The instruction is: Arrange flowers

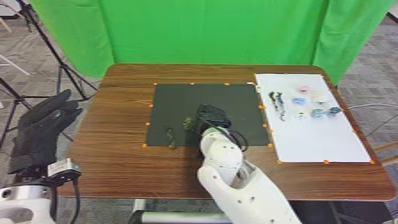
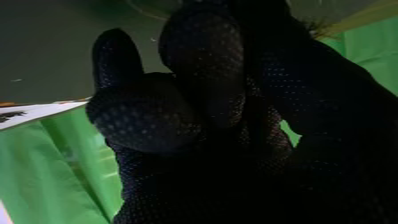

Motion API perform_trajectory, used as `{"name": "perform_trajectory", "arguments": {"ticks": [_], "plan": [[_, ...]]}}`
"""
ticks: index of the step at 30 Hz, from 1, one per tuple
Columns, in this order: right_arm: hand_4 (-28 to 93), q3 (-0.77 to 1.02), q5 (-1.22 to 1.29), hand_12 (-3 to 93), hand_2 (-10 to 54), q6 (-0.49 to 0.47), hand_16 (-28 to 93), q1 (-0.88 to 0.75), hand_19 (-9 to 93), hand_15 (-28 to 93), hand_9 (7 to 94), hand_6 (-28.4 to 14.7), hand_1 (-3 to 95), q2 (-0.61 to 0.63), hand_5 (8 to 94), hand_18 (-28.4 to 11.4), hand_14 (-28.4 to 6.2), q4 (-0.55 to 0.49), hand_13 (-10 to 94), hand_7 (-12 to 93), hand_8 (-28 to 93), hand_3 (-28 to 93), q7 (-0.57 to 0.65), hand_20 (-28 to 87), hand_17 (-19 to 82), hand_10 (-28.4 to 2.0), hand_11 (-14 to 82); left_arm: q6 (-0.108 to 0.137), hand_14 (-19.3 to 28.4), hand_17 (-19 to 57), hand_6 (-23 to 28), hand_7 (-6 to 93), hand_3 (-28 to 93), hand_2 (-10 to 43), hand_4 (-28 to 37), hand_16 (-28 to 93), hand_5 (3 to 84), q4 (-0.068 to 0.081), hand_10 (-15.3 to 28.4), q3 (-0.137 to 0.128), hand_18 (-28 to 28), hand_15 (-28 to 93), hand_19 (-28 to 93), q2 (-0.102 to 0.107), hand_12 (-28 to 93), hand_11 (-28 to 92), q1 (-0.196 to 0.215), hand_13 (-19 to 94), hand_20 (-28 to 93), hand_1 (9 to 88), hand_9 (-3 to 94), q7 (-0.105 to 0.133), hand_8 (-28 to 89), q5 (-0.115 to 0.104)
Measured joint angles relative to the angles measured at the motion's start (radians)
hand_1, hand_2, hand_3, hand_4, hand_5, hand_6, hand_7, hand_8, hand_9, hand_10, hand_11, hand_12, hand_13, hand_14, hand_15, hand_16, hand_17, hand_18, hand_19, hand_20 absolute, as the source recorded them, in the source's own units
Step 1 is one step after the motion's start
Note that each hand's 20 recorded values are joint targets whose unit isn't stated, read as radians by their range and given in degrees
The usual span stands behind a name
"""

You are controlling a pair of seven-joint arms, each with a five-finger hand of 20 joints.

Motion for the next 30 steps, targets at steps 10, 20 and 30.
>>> {"name": "perform_trajectory", "arguments": {"ticks": [10,20,30], "plan": [[-27,0.037,-0.107,19.6,-9.5,-0.045,17,-0.013,93,67,93.7,-2.7,55.0,-0.067,91.3,-21.4,-4.2,0.032,94,16,10,74,-0.053,-7,44,-7.7,49.0,0.045,23.0,-12.0,8.3,18.2,80,2.2,-16.4,-16,36.0,-0.016,18.1,0.002,20.2,62,55,0.041,7,39,0.027,18,8,29.9,30.7,0.030,-12,-0.011],[-24,0.034,-0.084,19.6,-9.5,-0.079,17,-0.019,92,67,93.7,-4.9,49.1,-0.102,91.4,-21.3,-3.8,0.030,94,16,9,73,-0.054,-12,42,-8.6,48.2,0.067,23.0,-12.0,8.3,18.0,80,2.0,-16.0,-16,36.0,-0.031,18.1,-0.024,20.2,62,55,0.052,7,39,0.079,18,8,29.8,30.6,0.041,-12,-0.018],[-24,0.028,-0.090,20.2,-9.5,-0.061,17,-0.020,91,66,93.7,-5.4,47.5,-0.097,91.0,-21.0,-3.7,0.031,94,16,9,73,-0.038,-14,41,-8.9,47.7,0.066,22.9,-12.0,8.2,18.0,80,2.1,-16.0,-16,36.1,-0.031,18.0,-0.022,20.2,62,55,0.044,7,39,0.069,18,8,29.8,30.5,0.033,-12,-0.011]]}}
